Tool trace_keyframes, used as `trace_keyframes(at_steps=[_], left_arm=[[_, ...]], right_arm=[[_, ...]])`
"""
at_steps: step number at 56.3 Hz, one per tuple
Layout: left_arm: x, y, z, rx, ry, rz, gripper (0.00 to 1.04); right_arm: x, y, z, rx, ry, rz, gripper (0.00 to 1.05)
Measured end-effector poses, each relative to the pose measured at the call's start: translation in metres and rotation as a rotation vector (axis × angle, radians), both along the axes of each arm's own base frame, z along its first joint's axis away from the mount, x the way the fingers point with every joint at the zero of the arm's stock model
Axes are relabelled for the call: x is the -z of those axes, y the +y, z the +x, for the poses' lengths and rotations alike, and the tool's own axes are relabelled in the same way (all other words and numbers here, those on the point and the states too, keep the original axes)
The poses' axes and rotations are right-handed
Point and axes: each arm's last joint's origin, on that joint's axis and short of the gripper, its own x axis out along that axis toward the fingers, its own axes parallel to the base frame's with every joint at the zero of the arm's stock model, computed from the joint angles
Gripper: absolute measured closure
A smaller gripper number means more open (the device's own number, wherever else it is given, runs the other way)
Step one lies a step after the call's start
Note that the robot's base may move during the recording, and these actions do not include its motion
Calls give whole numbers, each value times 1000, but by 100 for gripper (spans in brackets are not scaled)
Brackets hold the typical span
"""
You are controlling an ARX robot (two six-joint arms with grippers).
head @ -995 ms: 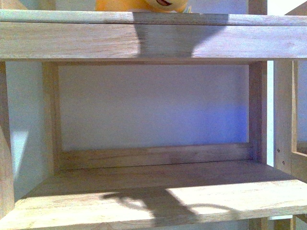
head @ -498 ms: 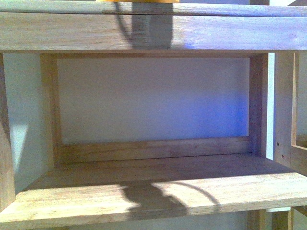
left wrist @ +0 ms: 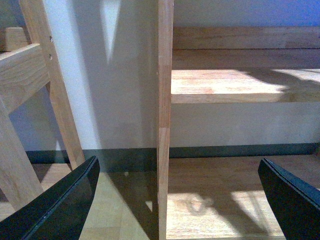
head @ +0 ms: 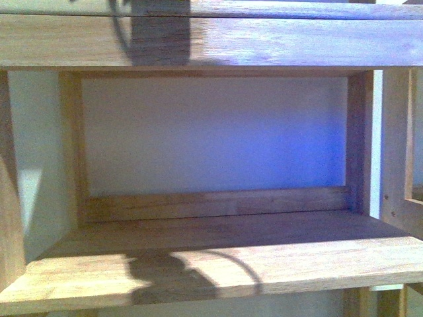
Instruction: Put away toys
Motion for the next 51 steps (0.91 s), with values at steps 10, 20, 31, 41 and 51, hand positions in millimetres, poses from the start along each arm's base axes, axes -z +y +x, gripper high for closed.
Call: trace_keyframes(at_steps=[10,20,31,41,51], left_arm=[[0,0,0,0,0,0,6],[0,0,0,0,0,0,6],[0,0,0,0,0,0,6],[0,0,0,0,0,0,6],[0,0,0,0,0,0,6]], right_arm=[[-6,11,-14,-35,-18,15,98],[-8,21,-23,-73,-33,18,98],[-10,26,-29,-103,-54,31,98],[-11,26,-31,-127,-63,66,98],[-12,26,-31,-142,-67,84,98]])
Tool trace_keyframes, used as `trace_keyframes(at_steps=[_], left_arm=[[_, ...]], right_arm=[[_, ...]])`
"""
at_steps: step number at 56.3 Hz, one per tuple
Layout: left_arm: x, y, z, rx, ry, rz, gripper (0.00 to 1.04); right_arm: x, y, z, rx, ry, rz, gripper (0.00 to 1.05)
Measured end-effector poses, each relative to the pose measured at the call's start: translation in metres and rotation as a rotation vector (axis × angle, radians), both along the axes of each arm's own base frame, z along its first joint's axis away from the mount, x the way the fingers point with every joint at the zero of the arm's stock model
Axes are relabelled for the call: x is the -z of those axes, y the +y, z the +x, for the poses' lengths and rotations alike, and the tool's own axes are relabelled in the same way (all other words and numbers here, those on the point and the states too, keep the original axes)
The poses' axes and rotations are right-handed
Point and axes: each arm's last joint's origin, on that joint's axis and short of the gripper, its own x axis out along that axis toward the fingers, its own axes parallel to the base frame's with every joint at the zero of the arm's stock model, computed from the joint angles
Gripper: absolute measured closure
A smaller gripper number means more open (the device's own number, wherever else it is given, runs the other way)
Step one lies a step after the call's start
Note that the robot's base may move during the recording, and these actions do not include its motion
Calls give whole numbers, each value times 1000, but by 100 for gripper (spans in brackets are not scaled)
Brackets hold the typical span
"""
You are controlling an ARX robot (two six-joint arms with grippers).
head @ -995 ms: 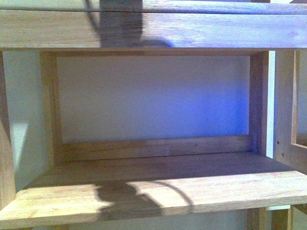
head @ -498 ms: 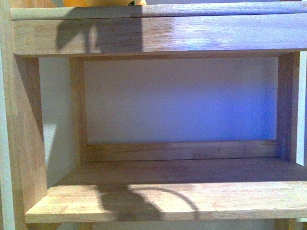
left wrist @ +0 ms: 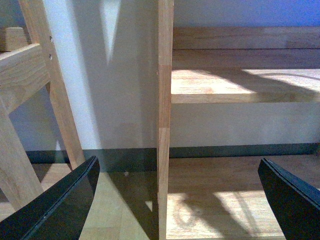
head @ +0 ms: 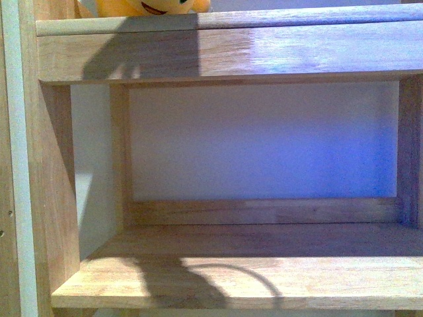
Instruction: Put away toys
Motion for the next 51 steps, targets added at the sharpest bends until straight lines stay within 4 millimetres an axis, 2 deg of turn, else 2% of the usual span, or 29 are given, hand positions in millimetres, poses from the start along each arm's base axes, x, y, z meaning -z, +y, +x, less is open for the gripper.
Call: trace_keyframes(at_steps=[31,51], left_arm=[[0,0,0,0,0,0,6],[0,0,0,0,0,0,6]], right_arm=[[17,5,18,-10,53,20,98],[24,-11,38,33,77,56,98]])
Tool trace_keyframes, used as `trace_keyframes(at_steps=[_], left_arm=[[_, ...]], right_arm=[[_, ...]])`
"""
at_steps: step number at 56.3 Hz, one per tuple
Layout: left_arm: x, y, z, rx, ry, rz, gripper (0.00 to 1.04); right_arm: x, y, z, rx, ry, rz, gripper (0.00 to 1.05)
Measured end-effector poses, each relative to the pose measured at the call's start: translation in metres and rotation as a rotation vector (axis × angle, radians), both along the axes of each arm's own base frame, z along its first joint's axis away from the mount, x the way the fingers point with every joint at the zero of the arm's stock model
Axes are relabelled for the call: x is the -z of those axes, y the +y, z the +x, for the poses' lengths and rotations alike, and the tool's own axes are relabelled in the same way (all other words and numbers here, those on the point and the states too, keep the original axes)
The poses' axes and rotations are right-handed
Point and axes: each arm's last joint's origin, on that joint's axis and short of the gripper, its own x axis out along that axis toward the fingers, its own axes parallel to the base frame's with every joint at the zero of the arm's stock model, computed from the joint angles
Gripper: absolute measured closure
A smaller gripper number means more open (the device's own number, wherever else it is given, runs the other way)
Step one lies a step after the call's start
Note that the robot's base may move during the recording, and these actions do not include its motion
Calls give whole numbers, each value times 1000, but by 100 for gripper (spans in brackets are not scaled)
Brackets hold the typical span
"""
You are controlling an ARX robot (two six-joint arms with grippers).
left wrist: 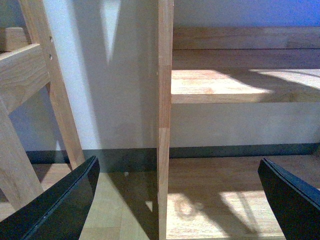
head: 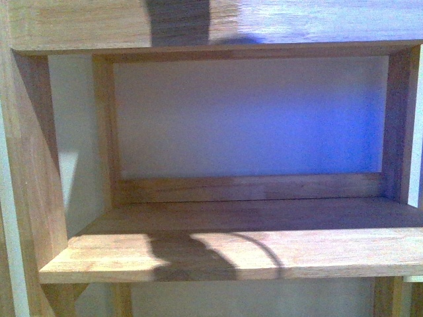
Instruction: Put away toys
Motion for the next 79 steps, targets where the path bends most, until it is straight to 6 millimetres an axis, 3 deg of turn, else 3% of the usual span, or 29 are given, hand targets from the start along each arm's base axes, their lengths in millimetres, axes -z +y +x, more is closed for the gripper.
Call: trace_keyframes(at_steps=[30,40,42,45,47,52,65,70,75,79], left_arm=[[0,0,0,0,0,0,6],[0,0,0,0,0,0,6],[0,0,0,0,0,0,6],[0,0,0,0,0,0,6],[0,0,0,0,0,0,6],[0,0,0,0,0,0,6],[0,0,0,0,0,0,6],[0,0,0,0,0,0,6],[0,0,0,0,0,0,6],[0,0,0,0,0,0,6]], right_arm=[[1,-2,3,19,7,5,97],[1,-2,2,37,2,-7,68],[1,-2,2,37,2,-7,68],[0,-2,1,49,3,-5,56],[0,-2,1,49,3,-5,56],[-2,-3,0,73,2,-10,38],[-22,-10,-21,186,-10,8,1],[-36,-17,-34,238,-38,16,11],[-50,-26,-49,319,-60,60,5],[-65,-41,-70,386,-90,89,7]])
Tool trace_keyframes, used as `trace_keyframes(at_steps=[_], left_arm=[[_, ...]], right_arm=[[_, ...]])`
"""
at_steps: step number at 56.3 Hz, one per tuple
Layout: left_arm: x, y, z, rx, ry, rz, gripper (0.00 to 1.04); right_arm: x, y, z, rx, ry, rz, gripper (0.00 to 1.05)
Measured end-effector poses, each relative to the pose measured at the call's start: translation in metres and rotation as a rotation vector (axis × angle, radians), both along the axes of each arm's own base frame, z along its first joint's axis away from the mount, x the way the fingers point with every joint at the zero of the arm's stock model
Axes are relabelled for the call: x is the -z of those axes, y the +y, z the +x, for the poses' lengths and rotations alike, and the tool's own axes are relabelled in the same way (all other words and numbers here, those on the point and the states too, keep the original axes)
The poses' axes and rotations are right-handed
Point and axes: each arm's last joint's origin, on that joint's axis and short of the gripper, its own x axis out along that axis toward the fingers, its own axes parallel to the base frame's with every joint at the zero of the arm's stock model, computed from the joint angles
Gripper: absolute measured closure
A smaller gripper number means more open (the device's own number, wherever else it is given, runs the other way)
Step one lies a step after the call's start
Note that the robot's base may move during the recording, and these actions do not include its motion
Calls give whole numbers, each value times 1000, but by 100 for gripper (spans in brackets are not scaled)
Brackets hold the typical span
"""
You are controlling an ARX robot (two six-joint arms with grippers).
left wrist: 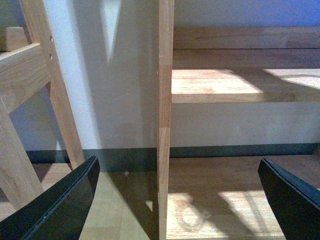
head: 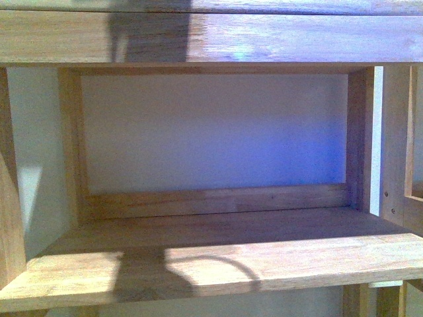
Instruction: Put away toys
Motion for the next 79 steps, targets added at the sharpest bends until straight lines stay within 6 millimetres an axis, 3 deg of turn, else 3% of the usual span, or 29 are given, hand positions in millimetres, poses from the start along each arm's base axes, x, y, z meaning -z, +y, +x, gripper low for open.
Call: trace_keyframes(at_steps=[5,14,33,46,57,68,79], left_arm=[[0,0,0,0,0,0,6],[0,0,0,0,0,0,6],[0,0,0,0,0,0,6],[0,0,0,0,0,0,6],[0,0,0,0,0,0,6],[0,0,0,0,0,0,6],[0,0,0,0,0,0,6]], right_arm=[[-15,-25,-31,67,-12,34,6],[-17,-44,-55,134,-7,58,6],[17,-76,-110,308,-35,62,6],[28,-128,-169,396,-88,48,6],[56,-175,-211,471,-65,-52,6],[69,-204,-222,524,-67,-107,6],[90,-226,-218,574,-7,-122,6]])
